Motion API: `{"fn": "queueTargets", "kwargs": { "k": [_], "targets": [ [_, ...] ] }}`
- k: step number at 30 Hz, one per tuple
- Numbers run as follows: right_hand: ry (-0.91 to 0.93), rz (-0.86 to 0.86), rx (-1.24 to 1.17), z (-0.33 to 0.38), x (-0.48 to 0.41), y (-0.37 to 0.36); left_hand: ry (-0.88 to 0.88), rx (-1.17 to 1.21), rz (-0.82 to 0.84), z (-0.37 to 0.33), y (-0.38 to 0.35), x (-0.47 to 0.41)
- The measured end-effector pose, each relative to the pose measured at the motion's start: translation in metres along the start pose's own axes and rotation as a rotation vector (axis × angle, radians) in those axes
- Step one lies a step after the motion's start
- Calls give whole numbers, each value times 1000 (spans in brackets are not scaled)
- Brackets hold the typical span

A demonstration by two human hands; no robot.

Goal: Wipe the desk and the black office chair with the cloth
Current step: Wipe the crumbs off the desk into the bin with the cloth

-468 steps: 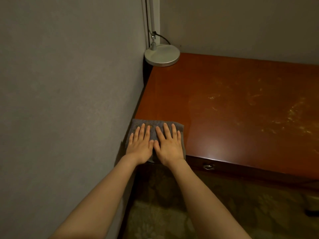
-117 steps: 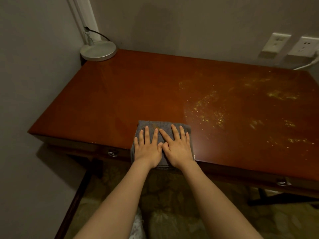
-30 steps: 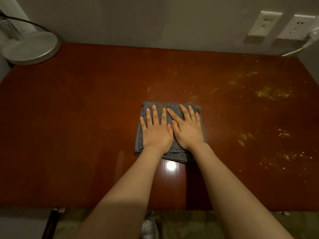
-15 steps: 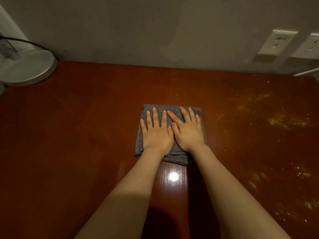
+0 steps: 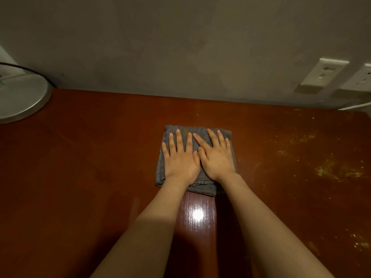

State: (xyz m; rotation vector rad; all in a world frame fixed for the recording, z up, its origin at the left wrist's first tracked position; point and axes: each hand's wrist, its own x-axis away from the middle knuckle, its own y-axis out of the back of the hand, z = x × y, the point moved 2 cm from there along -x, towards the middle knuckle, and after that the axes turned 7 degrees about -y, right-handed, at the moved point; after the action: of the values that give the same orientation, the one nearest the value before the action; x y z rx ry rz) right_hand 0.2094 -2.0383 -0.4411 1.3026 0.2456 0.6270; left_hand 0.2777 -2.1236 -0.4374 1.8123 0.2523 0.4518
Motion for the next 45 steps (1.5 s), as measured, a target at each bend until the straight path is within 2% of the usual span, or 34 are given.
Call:
{"fn": "queueTargets", "kwargs": {
  "k": [26,45],
  "targets": [
    [-34,-41,-58,-9,-85,18,-55,-39,-11,3,14,-94],
    [12,-33,-56,-17,-131,29,-15,-59,-7,1,21,-139]
  ]
}}
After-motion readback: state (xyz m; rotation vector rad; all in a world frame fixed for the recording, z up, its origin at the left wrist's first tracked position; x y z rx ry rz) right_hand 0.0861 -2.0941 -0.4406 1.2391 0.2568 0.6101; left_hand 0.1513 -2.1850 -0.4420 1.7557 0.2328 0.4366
